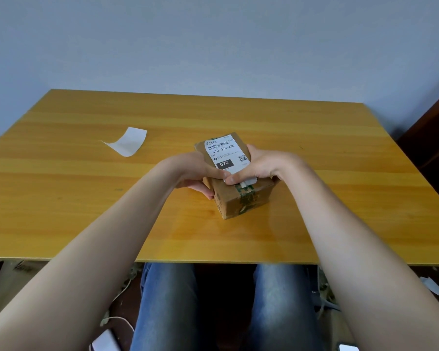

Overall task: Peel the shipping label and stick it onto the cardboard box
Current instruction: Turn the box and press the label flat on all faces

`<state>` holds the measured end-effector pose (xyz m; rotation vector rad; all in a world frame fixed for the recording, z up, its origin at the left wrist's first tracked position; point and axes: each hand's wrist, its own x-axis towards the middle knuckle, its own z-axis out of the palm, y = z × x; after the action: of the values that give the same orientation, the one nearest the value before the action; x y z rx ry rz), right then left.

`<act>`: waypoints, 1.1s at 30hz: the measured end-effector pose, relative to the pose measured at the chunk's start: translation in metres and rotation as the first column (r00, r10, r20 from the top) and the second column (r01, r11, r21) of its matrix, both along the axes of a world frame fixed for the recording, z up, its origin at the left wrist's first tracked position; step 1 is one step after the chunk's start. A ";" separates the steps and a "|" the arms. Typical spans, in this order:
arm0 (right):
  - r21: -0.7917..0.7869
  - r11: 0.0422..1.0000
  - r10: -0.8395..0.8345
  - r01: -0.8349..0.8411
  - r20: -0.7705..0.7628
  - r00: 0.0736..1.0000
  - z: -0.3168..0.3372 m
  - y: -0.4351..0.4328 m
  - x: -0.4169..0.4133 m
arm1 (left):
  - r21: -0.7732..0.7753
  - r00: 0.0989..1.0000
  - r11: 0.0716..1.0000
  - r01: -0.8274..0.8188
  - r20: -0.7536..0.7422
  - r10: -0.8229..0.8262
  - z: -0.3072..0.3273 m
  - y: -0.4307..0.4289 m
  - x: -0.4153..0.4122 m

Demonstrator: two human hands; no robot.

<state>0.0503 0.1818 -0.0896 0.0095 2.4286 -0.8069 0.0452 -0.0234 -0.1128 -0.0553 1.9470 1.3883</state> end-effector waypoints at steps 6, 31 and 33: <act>-0.165 0.984 -0.078 0.071 -0.032 0.996 0.001 0.004 0.006 | -0.169 0.999 0.985 -0.042 -0.013 0.040 0.013 -0.002 0.007; -0.213 0.964 -0.199 0.159 -0.181 0.963 -0.002 -0.008 0.007 | -0.226 0.900 0.939 -0.261 -0.407 0.153 0.013 0.016 0.001; -0.192 0.974 -0.163 0.124 -0.205 0.965 -0.001 -0.009 0.007 | -0.190 0.894 0.945 -0.267 -0.414 0.169 0.010 0.015 0.002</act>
<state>0.0576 0.1725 -0.0907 0.0306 2.5753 -1.1430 0.0468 -0.0081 -0.1026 -0.1240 2.5109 1.3729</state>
